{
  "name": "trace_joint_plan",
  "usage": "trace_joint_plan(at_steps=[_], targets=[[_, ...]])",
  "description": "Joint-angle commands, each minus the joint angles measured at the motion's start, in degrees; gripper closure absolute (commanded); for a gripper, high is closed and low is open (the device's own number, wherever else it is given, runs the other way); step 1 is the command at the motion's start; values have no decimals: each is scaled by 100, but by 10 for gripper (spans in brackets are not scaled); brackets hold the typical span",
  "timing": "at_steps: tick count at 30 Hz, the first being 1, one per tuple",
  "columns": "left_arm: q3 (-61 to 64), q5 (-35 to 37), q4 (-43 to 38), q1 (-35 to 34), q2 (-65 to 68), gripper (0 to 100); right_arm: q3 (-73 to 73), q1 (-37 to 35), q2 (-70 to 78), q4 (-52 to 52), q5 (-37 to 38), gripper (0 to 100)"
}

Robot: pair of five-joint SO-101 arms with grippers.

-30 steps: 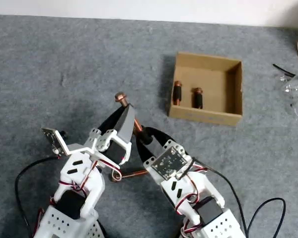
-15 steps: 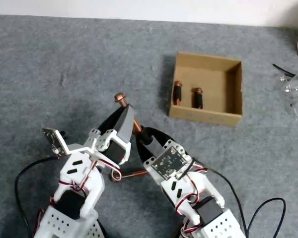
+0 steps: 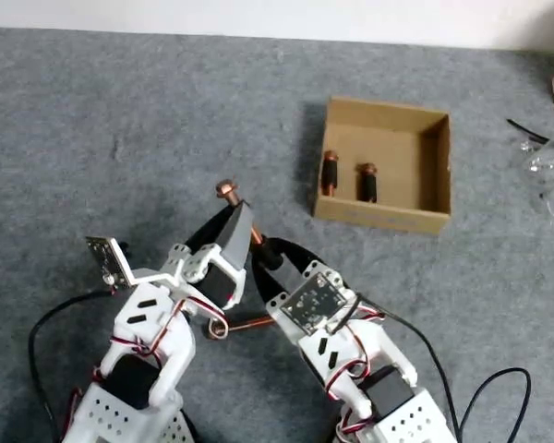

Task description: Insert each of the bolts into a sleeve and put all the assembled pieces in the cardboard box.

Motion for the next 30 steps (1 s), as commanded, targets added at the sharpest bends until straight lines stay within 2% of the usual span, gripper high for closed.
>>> trace_joint_plan(at_steps=[1, 4, 9, 21, 24, 30], targets=[[110, -53, 281, 488, -101, 994, 453, 418, -145, -154, -70, 994], [110, -624, 519, 840, -92, 994, 470, 453, -145, -154, -70, 994], [110, -1248, 967, 1877, -110, 994, 470, 426, -145, -154, -70, 994], [110, -1319, 958, 1314, -119, 986, 479, 435, -145, -154, -35, 994], [110, -1319, 958, 1314, -119, 900, 479, 453, -145, -154, -35, 994], [110, -1310, 985, 1033, -101, 633, 549, 462, -145, -136, -26, 994]])
